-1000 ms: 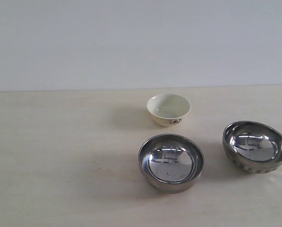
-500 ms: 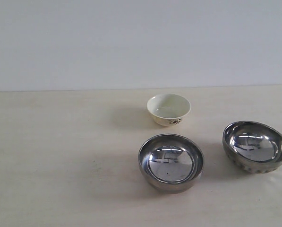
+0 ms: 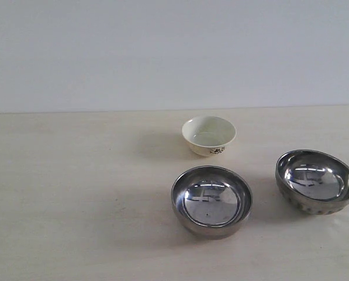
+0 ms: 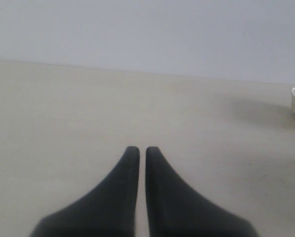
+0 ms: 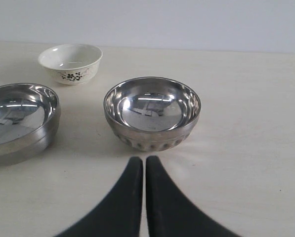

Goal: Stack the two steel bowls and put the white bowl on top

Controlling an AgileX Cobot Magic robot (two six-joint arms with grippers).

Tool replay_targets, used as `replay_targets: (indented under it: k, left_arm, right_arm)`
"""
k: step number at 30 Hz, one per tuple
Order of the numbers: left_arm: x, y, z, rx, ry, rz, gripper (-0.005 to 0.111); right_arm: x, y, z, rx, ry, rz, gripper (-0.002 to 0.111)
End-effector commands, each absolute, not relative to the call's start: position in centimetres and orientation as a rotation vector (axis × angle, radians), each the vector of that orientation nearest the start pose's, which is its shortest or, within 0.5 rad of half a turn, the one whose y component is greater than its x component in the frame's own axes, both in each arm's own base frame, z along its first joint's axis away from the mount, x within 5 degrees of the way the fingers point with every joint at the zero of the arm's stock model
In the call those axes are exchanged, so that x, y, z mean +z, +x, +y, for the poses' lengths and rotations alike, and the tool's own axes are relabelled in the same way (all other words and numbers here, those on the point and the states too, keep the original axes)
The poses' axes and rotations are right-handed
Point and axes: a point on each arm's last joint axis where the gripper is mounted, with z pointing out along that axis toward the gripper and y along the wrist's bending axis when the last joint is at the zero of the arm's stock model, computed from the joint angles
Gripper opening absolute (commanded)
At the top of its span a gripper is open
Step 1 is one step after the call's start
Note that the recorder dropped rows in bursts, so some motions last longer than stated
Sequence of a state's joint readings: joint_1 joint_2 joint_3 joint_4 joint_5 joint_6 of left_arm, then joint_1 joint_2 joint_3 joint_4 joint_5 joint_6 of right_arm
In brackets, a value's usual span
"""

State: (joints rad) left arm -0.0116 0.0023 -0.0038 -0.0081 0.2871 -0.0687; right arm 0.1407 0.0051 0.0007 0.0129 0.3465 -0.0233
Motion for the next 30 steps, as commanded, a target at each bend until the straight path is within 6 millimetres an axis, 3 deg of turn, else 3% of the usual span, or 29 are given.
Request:
replay_targets:
  k: [1,16,21,25,27,28,30]
  left_arm:
    - [18.7,5.5,-0.1,-0.069,-0.064,1.767,0.004]
    - [18.7,5.5,-0.1,-0.069,-0.065,1.767,0.004]
    - [18.7,5.5,-0.1,-0.069,-0.065,1.767,0.004]
    - [18.7,5.5,-0.1,-0.069,-0.065,1.767,0.004]
    - [18.7,5.5,-0.1,-0.069,-0.065,1.767,0.004]
    - [18.7,5.5,-0.1,-0.069,-0.065,1.767,0.004]
    - [18.7,5.5,-0.1,-0.069,-0.065,1.767,0.004]
  right_arm:
    - [18.3,5.3,0.8,0.094,-0.141,1.817,0.000]
    - [18.8,5.4,0.8,0.087,-0.146,1.757,0.000]
    - [22.6,5.4,0.7,0.097,-0.107,1.336,0.000]
    - [25.5,4.1,0.5,0.108,-0.073,0.990,0.000]
    - [26.5,3.4,0.4,0.229,-0.006,0.863,0.000]
    - [26.8,3.1,0.4,0.391,0.064,0.808,0.000]
    - [27.2,3.0,0.4,0.477,0.094,0.795,0.000]
